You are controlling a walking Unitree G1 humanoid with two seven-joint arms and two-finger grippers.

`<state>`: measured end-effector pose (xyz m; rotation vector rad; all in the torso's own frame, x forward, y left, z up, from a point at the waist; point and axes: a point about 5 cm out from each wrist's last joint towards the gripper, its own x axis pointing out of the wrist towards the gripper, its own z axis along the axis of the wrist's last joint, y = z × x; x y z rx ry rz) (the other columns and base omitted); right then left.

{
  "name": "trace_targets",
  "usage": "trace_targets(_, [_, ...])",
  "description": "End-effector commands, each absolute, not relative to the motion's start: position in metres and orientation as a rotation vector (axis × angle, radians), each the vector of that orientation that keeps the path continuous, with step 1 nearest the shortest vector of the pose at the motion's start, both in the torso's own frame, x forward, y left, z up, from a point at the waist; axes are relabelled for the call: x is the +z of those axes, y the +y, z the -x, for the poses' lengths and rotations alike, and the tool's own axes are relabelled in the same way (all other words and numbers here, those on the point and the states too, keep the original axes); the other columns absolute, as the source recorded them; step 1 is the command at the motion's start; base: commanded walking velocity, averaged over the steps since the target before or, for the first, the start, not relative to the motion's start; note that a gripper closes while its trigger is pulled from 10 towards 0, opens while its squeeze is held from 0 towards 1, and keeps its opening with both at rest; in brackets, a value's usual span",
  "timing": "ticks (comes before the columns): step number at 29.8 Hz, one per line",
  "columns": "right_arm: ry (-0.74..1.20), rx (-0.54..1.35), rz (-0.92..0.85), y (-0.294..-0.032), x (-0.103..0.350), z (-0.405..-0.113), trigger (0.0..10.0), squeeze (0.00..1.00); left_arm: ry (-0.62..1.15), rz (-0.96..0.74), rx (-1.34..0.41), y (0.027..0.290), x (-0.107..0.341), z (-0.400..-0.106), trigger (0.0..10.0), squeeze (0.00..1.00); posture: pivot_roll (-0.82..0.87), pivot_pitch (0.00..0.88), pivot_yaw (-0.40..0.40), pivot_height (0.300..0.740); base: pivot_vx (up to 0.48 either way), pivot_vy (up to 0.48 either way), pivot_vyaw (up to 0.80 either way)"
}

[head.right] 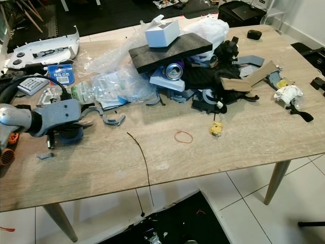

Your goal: Picking trash to rubbish bin

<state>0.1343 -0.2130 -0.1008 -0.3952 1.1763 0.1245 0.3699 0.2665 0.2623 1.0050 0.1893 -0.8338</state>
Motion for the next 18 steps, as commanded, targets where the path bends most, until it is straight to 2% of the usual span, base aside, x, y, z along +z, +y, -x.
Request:
trace_targets(1, [1.270,0.234,0.357,-0.184,-0.114,-0.106,10.0,0.00,0.119,-0.865,-0.895,0.258,0.259,-0.369,0.0,0.00,-0.10,0.332,0.127,0.740,0.000,0.000,0.00])
trace_targets(7, [1.262,0.232,0.360,-0.184,-0.113,-0.110,10.0,0.00,-0.017,-0.669,-0.941,0.249,0.272,-0.370,0.0,0.00,-0.10,0.313,0.126,0.740,0.000,0.000,0.00])
trace_targets(11, [1.254,0.231,0.363,-0.184,-0.112,-0.114,10.0,0.00,-0.149,-0.432,-1.002,0.241,0.283,-0.370,0.0,0.00,-0.10,0.292,0.121,0.740,0.000,0.000,0.00])
trace_targets(12, [1.252,0.231,0.365,-0.184,-0.111,-0.115,10.0,0.00,-0.180,-0.359,-1.014,0.237,0.282,-0.370,0.6,0.00,-0.10,0.282,0.119,0.740,0.000,0.000,0.00])
trace_targets(13, [1.252,0.231,0.365,-0.184,-0.111,-0.115,10.0,0.00,-0.180,-0.359,-1.014,0.237,0.282,-0.370,0.6,0.00,-0.10,0.282,0.119,0.740,0.000,0.000,0.00])
trace_targets(14, [1.249,0.231,0.368,-0.184,-0.111,-0.118,10.0,0.00,-0.237,-0.227,-1.029,0.231,0.280,-0.371,10.0,0.00,-0.09,0.272,0.117,0.740,0.000,0.000,0.00])
trace_targets(18, [1.242,0.231,0.374,-0.184,-0.109,-0.122,10.0,0.00,-0.291,-0.082,-1.041,0.217,0.262,-0.367,10.0,0.00,-0.09,0.242,0.103,0.740,0.000,0.000,0.00])
